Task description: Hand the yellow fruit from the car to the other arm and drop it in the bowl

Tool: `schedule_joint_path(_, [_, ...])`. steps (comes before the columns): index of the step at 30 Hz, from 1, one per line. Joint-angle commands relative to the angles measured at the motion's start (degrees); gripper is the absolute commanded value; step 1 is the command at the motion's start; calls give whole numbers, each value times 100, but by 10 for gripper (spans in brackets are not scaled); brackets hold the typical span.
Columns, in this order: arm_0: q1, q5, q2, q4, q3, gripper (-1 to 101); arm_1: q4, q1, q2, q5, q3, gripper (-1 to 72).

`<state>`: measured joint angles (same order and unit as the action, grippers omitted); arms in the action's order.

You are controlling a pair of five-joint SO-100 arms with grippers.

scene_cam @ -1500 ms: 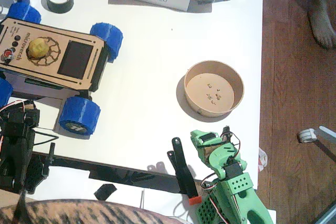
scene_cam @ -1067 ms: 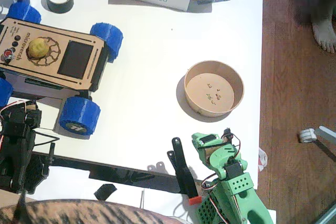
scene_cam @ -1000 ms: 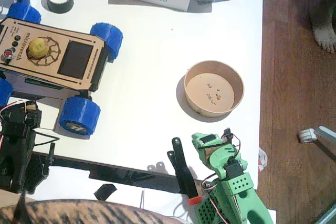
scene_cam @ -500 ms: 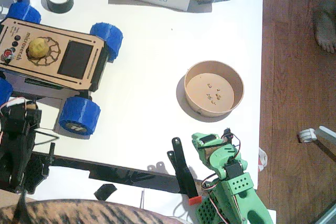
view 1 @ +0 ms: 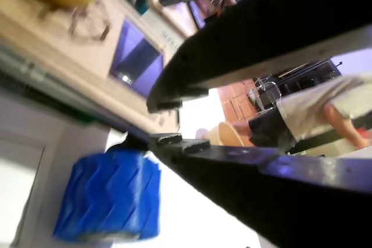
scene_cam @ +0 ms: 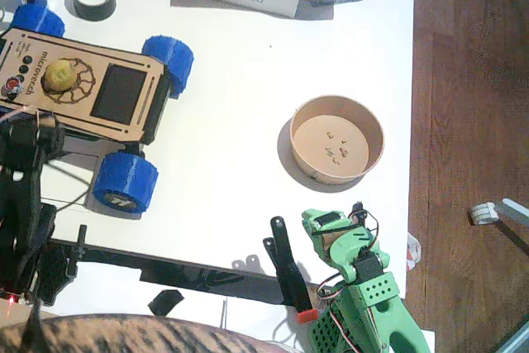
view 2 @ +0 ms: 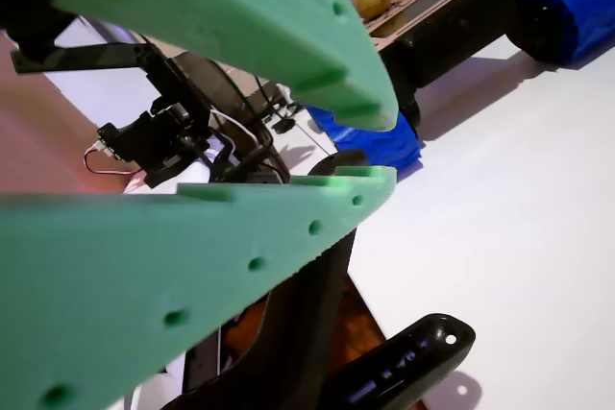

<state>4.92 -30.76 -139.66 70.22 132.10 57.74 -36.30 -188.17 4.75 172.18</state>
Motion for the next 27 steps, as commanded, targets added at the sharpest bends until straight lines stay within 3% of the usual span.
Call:
schedule_joint_path(1, [-422,-9,501,-26,-958,64,26,9,-35,-62,-264,-1])
schedule_joint_path(11, [-976,-18,1758,62,-2171,131,35,9,-35,-62,-264,-1])
schedule_joint_path(23, [-791,62,2188,-1222,-2364,211,35,9,-35,-62,-264,-1])
schedule_joint_path(27, [-448,62,2496,-1125,-2628,313,35,9,-35,-62,-264,-1])
